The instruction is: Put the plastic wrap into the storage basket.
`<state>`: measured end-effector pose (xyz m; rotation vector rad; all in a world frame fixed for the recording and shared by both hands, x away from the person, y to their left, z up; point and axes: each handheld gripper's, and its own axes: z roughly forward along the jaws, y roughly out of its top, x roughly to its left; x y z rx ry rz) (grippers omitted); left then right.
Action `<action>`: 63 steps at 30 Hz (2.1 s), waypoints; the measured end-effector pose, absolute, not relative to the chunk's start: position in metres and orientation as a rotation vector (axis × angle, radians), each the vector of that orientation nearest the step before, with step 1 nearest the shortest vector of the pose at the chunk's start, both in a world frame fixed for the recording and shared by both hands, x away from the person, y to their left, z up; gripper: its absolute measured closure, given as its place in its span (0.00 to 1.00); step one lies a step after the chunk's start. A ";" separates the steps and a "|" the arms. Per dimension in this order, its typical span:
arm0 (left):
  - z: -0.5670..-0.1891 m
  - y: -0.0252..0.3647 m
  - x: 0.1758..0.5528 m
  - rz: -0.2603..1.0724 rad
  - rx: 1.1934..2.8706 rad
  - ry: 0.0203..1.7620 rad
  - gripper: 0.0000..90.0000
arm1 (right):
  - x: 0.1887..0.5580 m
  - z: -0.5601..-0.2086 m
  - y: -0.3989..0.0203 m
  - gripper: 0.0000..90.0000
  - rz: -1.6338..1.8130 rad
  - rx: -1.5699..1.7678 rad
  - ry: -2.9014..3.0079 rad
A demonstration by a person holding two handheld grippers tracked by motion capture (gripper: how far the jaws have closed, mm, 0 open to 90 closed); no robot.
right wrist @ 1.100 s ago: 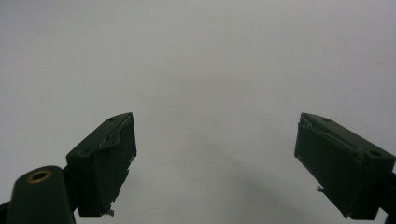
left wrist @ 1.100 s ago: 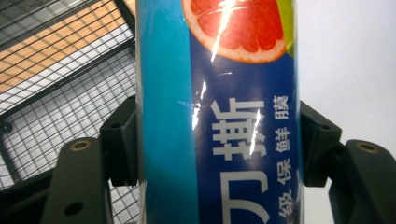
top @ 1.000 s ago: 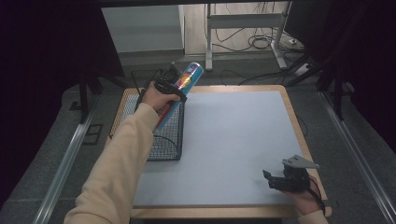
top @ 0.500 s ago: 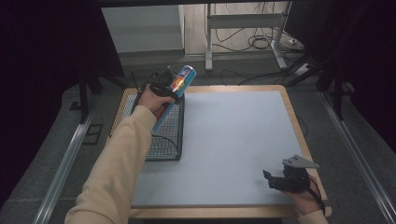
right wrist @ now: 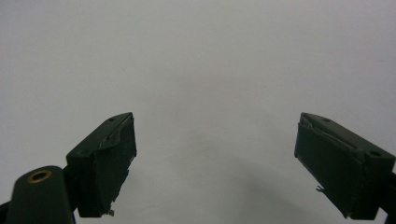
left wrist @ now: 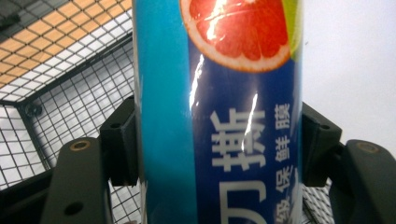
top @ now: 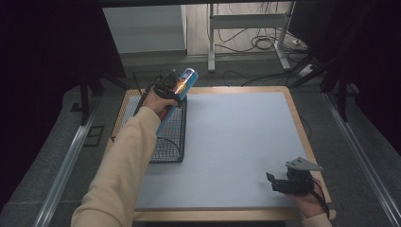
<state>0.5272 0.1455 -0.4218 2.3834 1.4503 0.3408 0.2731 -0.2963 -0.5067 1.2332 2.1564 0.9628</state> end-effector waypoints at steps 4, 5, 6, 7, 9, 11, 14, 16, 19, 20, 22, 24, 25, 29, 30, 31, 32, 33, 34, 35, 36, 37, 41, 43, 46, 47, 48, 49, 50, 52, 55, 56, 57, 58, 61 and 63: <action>-0.429 0.146 0.530 0.357 2.424 1.475 0.35 | 0.273 -0.507 -0.296 0.15 0.965 1.231 2.157; -0.432 0.147 0.531 0.361 2.437 1.480 0.35 | 0.273 -0.507 -0.296 0.15 0.965 1.231 2.158; -0.435 0.146 0.532 0.369 2.446 1.488 0.35 | 0.273 -0.507 -0.296 0.15 0.965 1.230 2.159; -0.437 0.146 0.533 0.381 2.456 1.496 0.35 | 0.273 -0.507 -0.296 0.15 0.966 1.229 2.158; -0.442 0.146 0.535 0.396 2.475 1.511 0.35 | 0.273 -0.506 -0.296 0.15 0.966 1.229 2.158; -0.441 0.146 0.537 0.395 2.472 1.515 0.35 | 0.272 -0.506 -0.296 0.15 0.966 1.227 2.157; -0.442 0.144 0.538 0.417 2.479 1.513 0.35 | 0.272 -0.506 -0.295 0.15 0.966 1.227 2.158; -0.442 0.144 0.537 0.419 2.480 1.510 0.35 | 0.272 -0.506 -0.295 0.15 0.967 1.226 2.159; -0.442 0.143 0.536 0.444 2.488 1.494 0.34 | 0.272 -0.506 -0.295 0.15 0.967 1.224 2.158; -0.442 0.143 0.536 0.448 2.489 1.489 0.34 | 0.272 -0.506 -0.295 0.15 0.967 1.223 2.158; -0.439 0.144 0.535 0.453 2.457 1.485 0.32 | 0.271 -0.506 -0.295 0.15 0.968 1.222 2.158; -0.436 0.145 0.534 0.463 2.432 1.481 0.29 | 0.271 -0.506 -0.295 0.15 0.968 1.222 2.159; -0.435 0.144 0.533 0.469 2.439 1.480 0.29 | 0.271 -0.506 -0.295 0.15 0.969 1.224 2.158; -0.434 0.142 0.529 0.448 2.476 1.503 0.15 | 0.271 -0.506 -0.295 0.15 0.970 1.224 2.158; -0.433 0.142 0.527 0.450 2.464 1.503 0.13 | 0.271 -0.506 -0.295 0.15 0.971 1.223 2.159; -0.430 0.142 0.524 0.462 2.452 1.497 0.12 | 0.271 -0.506 -0.295 0.15 0.971 1.223 2.161; -0.426 0.142 0.522 0.479 2.434 1.491 0.11 | 0.271 -0.506 -0.295 0.15 0.970 1.222 2.162; -0.422 0.142 0.518 0.493 2.407 1.486 0.11 | 0.271 -0.506 -0.295 0.15 0.969 1.221 2.163; -0.418 0.142 0.515 0.501 2.389 1.476 0.11 | 0.271 -0.506 -0.295 0.15 0.969 1.221 2.163; -0.414 0.141 0.512 0.511 2.364 1.471 0.11 | 0.271 -0.505 -0.294 0.15 0.969 1.221 2.162; -0.409 0.141 0.508 0.523 2.350 1.461 0.11 | 0.271 -0.505 -0.294 0.15 0.970 1.220 2.162; -0.405 0.140 0.505 0.529 2.338 1.449 0.10 | 0.271 -0.505 -0.294 0.15 0.970 1.220 2.161; -0.389 0.134 0.487 0.512 2.291 1.372 0.10 | 0.271 -0.505 -0.294 0.15 0.968 1.220 2.159; -0.383 0.128 0.478 0.510 2.290 1.331 0.12 | 0.271 -0.505 -0.294 0.15 0.967 1.221 2.158; -0.375 0.120 0.464 0.471 2.286 1.261 0.12 | 0.270 -0.504 -0.293 0.15 0.966 1.219 2.157; -0.372 0.118 0.459 0.454 2.276 1.238 0.14 | 0.270 -0.504 -0.293 0.15 0.966 1.218 2.155; -0.370 0.116 0.454 0.437 2.268 1.216 0.14 | 0.270 -0.504 -0.293 0.15 0.966 1.217 2.155; -0.367 0.114 0.449 0.419 2.262 1.198 0.14 | 0.270 -0.504 -0.293 0.15 0.966 1.217 2.155; -0.366 0.112 0.444 0.409 2.252 1.181 0.14 | 0.270 -0.504 -0.293 0.15 0.967 1.216 2.154; -0.363 0.108 0.434 0.394 2.248 1.141 0.15 | 0.270 -0.504 -0.293 0.15 0.965 1.217 2.156; -0.363 0.098 0.419 0.380 2.243 1.080 0.15 | 0.270 -0.504 -0.292 0.15 0.964 1.217 2.159; -0.363 0.094 0.414 0.373 2.247 1.057 0.15 | 0.270 -0.504 -0.292 0.15 0.964 1.217 2.159; -0.364 0.090 0.408 0.365 2.247 1.038 0.16 | 0.270 -0.504 -0.292 0.15 0.964 1.217 2.157; -0.365 0.085 0.403 0.368 2.249 1.015 0.16 | 0.270 -0.504 -0.292 0.15 0.963 1.217 2.157; -0.370 0.070 0.390 0.339 2.268 0.948 0.16 | 0.270 -0.504 -0.292 0.15 0.962 1.218 2.154; -0.377 0.061 0.382 0.314 2.290 0.912 0.16 | 0.270 -0.504 -0.292 0.15 0.961 1.216 2.155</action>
